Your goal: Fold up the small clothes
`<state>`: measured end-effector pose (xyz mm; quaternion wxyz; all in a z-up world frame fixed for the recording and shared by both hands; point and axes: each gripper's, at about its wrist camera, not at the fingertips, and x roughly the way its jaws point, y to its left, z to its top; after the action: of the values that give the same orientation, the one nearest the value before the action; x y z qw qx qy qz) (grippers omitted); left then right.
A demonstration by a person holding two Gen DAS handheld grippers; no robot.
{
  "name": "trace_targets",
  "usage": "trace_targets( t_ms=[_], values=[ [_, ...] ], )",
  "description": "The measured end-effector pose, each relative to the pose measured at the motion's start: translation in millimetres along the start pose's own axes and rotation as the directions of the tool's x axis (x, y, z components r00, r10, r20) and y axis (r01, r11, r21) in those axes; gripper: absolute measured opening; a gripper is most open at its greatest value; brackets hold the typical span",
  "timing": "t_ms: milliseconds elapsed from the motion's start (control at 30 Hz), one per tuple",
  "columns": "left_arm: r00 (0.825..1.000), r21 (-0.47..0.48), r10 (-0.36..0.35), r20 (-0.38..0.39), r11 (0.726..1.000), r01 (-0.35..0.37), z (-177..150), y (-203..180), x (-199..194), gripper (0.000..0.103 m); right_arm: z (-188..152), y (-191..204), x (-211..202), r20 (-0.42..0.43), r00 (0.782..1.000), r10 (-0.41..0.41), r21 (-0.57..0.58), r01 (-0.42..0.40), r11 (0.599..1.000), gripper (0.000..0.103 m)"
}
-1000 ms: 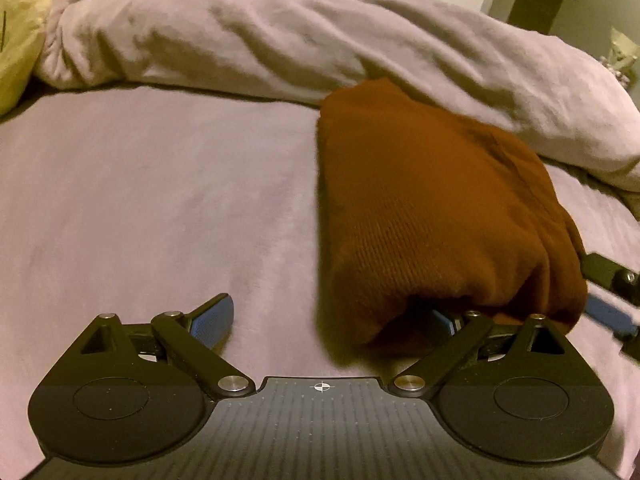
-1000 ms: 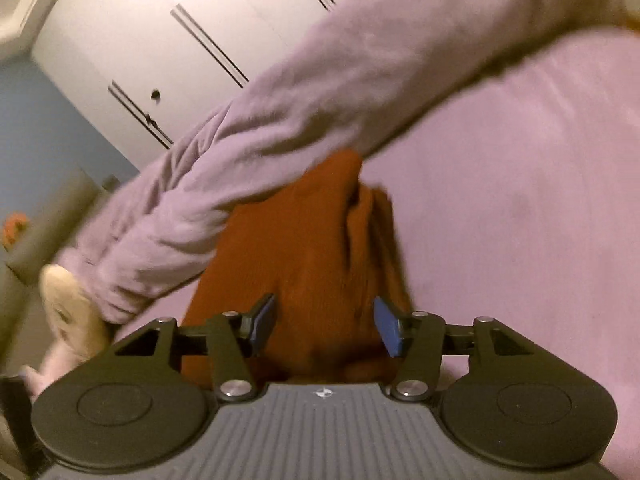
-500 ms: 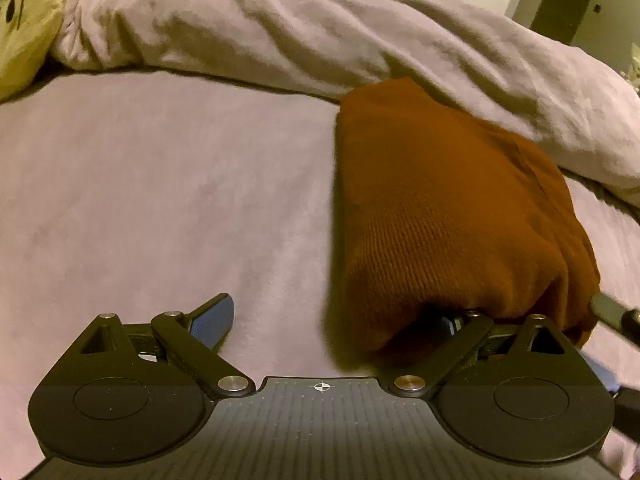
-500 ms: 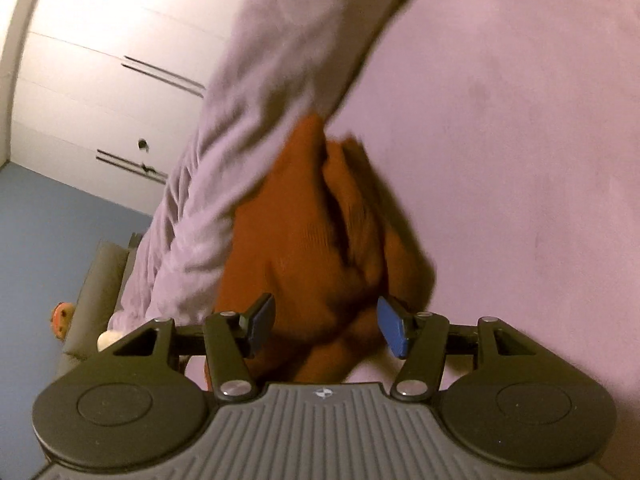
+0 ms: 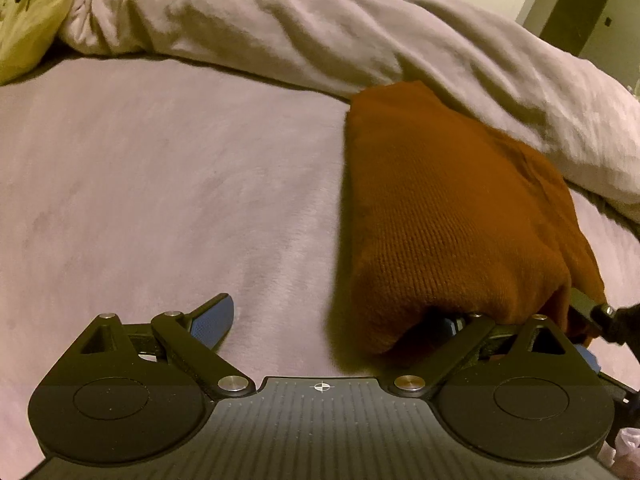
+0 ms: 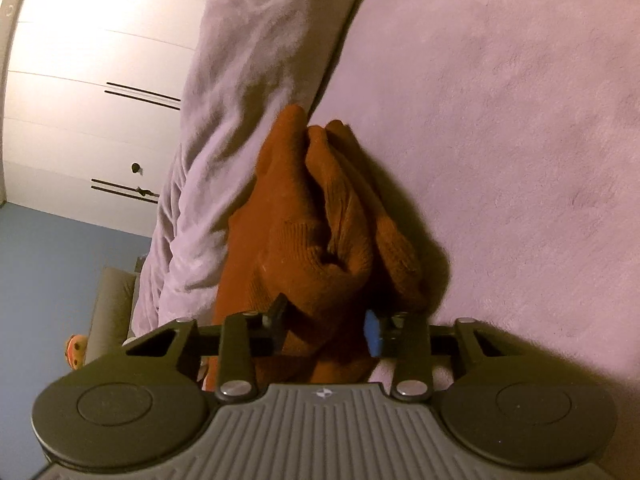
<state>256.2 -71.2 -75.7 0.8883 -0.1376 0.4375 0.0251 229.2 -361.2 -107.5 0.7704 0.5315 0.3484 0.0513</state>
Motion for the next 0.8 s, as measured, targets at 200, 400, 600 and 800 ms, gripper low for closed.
trace_targets(
  t_ms=[200,400,600,800],
  values=[
    [1.000,0.030,-0.004,0.004,1.000,0.004,2,-1,0,0.100,2,8,1,0.004,1.000,0.016,-0.024,-0.016,1.000,0.031],
    [1.000,-0.007,-0.026,-0.005,1.000,0.026,4,6,0,0.100,7,20,7,0.027,1.000,-0.014,-0.081,0.016,0.997,0.015],
    [0.998,-0.044,-0.060,-0.012,0.997,0.059,4,18,-2,0.100,-6,52,-14,0.151,0.985,-0.082,-0.336,0.129,0.933,0.007],
    [0.996,-0.041,-0.084,-0.030,0.996,0.082,4,30,0,0.100,-15,40,8,0.138,0.969,-0.206,-0.470,0.248,0.847,0.008]
  ],
)
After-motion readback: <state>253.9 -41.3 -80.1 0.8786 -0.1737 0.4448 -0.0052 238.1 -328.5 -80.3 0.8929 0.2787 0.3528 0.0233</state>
